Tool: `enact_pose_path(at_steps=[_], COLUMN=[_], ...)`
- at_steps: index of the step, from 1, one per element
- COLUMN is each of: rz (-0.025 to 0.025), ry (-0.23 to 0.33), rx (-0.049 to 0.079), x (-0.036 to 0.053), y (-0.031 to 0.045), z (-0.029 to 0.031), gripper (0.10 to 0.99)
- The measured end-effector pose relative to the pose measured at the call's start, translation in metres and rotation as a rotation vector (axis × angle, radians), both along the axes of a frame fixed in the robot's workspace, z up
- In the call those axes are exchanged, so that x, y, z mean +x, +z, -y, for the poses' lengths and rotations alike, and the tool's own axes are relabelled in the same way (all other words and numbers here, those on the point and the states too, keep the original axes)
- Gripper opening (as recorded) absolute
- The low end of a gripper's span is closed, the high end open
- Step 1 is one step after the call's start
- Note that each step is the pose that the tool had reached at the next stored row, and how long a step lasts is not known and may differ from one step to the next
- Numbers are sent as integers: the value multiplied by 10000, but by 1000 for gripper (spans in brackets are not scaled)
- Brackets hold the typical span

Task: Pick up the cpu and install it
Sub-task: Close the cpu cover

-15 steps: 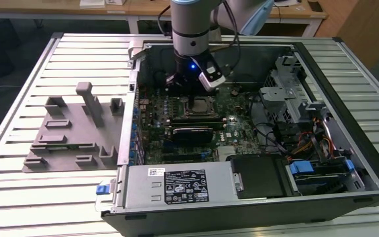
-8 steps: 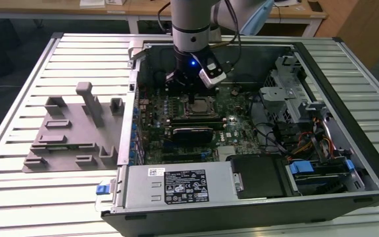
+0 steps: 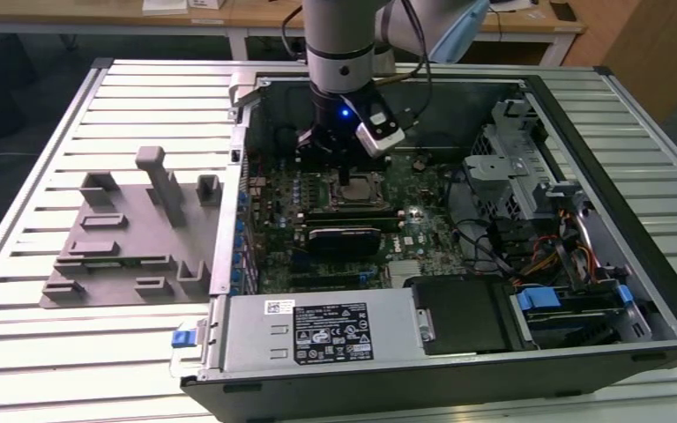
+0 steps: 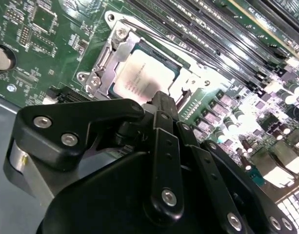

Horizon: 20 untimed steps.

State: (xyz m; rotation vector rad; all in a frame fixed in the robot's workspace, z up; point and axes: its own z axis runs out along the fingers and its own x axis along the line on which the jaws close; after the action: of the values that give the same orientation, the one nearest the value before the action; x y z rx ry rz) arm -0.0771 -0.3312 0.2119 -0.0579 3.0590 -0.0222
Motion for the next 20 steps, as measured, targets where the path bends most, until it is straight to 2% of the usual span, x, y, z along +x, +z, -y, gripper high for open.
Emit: enact_pose_path(at_steps=[3, 9, 14, 16, 20], rz=[57, 59, 59, 59, 59], ry=[-14, -37, -42, -43, -43], rx=[0, 0, 1, -1, 0], x=[8, 56, 169, 170, 171], y=[-6, -30, -37, -37, 29], z=[11, 60, 66, 67, 67], gripper=[106, 106, 106, 106, 106])
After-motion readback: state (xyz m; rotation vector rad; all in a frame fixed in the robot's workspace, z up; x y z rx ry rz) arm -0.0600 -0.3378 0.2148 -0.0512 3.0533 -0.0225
